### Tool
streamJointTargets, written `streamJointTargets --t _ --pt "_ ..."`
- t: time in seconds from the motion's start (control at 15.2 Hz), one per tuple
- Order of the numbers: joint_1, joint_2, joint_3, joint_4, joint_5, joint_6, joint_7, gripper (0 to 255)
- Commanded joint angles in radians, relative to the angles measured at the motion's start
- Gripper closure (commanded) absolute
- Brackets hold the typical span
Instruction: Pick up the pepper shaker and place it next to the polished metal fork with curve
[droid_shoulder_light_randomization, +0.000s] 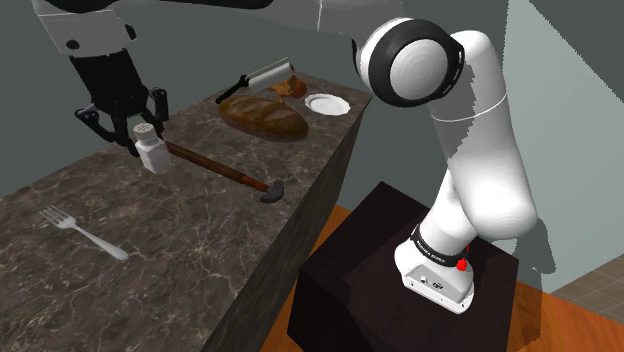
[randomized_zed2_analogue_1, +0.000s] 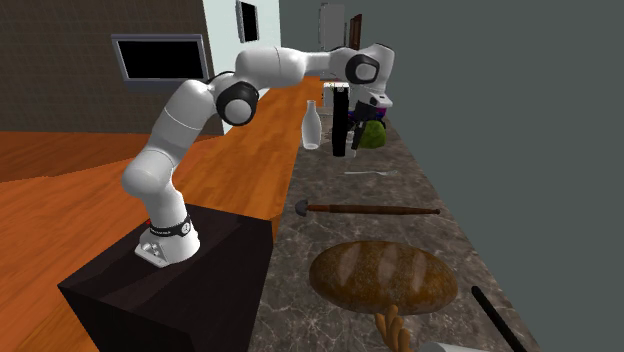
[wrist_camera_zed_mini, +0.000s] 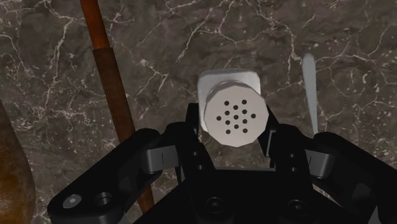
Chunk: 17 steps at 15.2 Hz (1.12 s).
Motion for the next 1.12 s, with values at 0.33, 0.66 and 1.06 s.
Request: streamJointTargets --t 0.33,0.66,1.06 --pt "-0.015 -0.025 0.001 -0.14 0.004 0.114 -0.001 255" --pt "-0.021 -0.027 0.0 -0.211 0.003 0.183 -0.002 255" --pt "-0.026 -0.019 -0.002 -0.28 0.001 0.259 -0.003 255"
